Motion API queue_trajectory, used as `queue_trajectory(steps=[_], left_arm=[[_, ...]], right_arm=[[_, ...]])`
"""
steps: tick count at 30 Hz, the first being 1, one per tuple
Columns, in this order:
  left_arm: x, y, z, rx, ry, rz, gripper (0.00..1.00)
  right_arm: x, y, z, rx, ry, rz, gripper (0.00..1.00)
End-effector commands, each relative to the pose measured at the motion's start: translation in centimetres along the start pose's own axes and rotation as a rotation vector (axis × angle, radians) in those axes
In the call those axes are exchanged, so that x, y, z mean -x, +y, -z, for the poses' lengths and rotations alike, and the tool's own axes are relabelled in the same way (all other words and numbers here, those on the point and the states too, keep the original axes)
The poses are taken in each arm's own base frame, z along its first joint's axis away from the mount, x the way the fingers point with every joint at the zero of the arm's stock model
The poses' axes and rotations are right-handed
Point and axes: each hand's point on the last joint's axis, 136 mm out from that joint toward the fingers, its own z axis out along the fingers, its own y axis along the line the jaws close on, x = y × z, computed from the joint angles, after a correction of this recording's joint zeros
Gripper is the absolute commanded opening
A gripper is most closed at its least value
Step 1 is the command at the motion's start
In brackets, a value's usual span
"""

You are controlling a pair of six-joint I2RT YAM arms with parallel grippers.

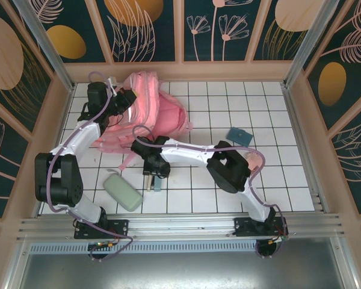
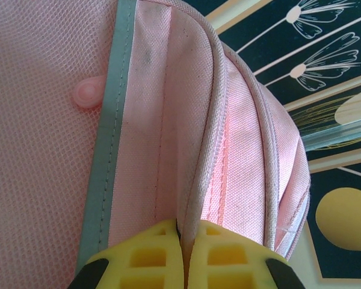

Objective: Pack the student bag

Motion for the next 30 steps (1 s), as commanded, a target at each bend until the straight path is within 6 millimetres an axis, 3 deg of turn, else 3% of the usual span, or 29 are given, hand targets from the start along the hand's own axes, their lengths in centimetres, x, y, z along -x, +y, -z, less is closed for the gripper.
queue_trajectory(steps=[1, 7, 12, 20, 30], left_arm=[[1.6, 0.0, 0.1, -0.009, -0.047, -0.037, 0.00], [1.5, -0.9, 0.2, -0.034, -0.028, -0.069, 0.00], [1.4, -2.3, 0.2, -0.041, -0.007, -0.113, 0.00], [0.2, -7.0, -0.8, -0.102, 0.108, -0.203, 0.00], [-2.0, -13.6, -0.4, -0.249, 0.266, -0.299, 0.00]], right_arm=[[2.1, 0.2, 4.1, 0.070, -0.115, -0.039, 0.37], [3.7, -0.7, 8.4, 0.119, -0.249, -0.050, 0.36], [5.5, -3.9, 12.5, 0.163, -0.373, -0.101, 0.36], [10.3, -11.0, 18.1, 0.261, -0.524, -0.181, 0.37], [17.5, -13.0, 22.5, 0.457, -0.619, -0.119, 0.39]])
